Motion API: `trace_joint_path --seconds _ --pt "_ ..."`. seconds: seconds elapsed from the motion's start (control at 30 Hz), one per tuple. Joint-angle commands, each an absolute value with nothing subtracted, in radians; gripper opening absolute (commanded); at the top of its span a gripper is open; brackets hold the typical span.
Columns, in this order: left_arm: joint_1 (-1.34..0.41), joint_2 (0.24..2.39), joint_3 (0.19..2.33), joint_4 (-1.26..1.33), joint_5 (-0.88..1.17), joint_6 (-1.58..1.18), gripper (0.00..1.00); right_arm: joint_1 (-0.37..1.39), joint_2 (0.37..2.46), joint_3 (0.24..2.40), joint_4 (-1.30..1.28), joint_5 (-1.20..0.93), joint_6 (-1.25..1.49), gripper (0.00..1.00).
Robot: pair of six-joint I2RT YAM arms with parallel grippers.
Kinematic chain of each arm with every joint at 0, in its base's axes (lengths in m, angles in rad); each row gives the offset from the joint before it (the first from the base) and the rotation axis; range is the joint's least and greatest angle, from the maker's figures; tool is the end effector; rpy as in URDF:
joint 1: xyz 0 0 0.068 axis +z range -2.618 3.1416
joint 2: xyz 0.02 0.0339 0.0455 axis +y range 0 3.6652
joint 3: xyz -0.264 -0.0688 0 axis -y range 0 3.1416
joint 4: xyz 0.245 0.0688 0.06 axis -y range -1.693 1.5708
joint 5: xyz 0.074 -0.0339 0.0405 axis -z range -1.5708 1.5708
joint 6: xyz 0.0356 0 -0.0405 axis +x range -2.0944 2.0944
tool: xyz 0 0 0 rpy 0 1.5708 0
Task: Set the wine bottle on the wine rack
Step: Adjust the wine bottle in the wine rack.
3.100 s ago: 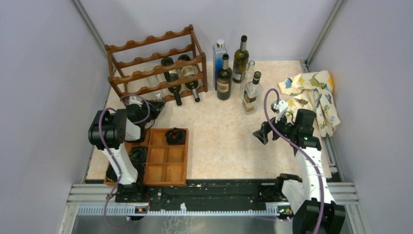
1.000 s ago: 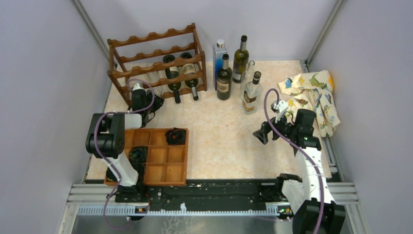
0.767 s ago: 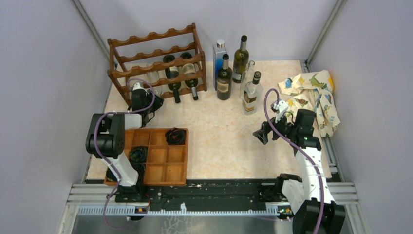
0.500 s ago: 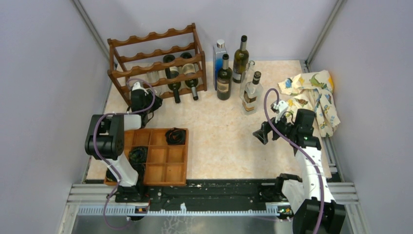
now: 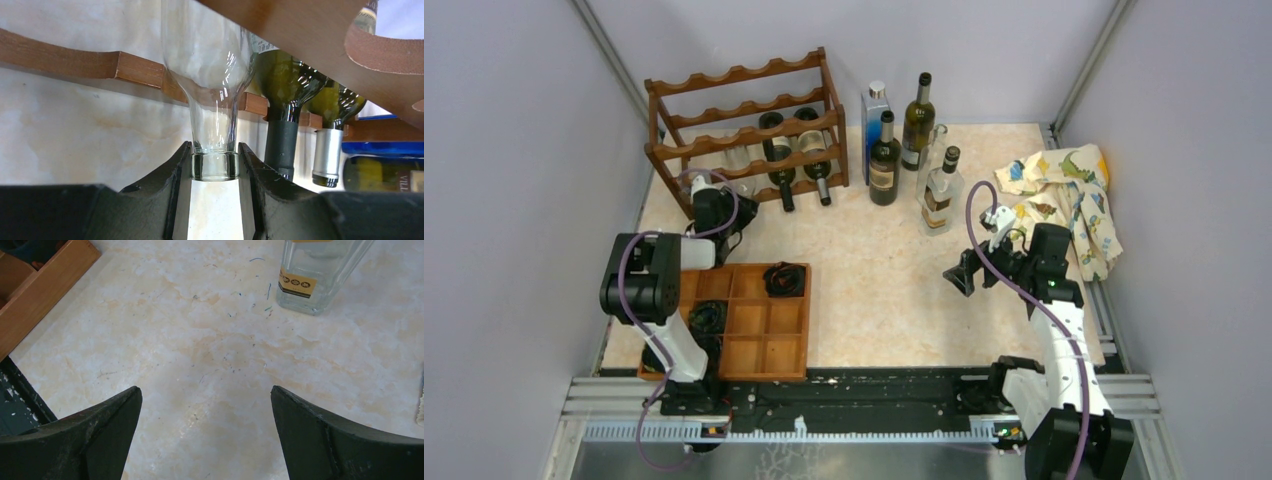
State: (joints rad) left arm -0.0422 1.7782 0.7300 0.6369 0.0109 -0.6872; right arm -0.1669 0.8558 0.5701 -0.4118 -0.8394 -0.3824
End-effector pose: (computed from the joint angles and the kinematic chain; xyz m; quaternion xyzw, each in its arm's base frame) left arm 0.3488 -0.0151 0.1457 -0.2623 0.7944 -0.1996 0.5101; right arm 0.1758 -0.0028 0.2386 -0.2603 0.8042 0.2507 0.4719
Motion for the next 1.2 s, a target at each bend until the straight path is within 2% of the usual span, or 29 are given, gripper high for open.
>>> trace_joint_path --seconds 0.0,0.4,0.5,0.93,1.17 --pt "-0.036 1.820 0.681 0.640 -0.006 -0.798 0.05 -0.175 0.857 0.584 -0.388 -0.865 -0.393 0.98" --pt "-0.035 1.862 0.653 0.602 0.031 -0.853 0.05 -0.175 0.857 0.584 -0.388 -0.870 -0.393 0.98" --pt "-0.029 1.878 0.728 0.412 0.034 -0.881 0.05 -0.175 0.857 0.583 -0.387 -0.877 -0.391 0.98" --pt "-0.021 1.909 0.844 0.238 0.009 -0.860 0.08 -0.175 0.853 0.583 -0.388 -0.873 -0.393 0.98" --pt "-0.020 1.917 0.987 0.070 -0.035 -0.723 0.08 -0.175 0.853 0.583 -0.387 -0.878 -0.390 0.98"
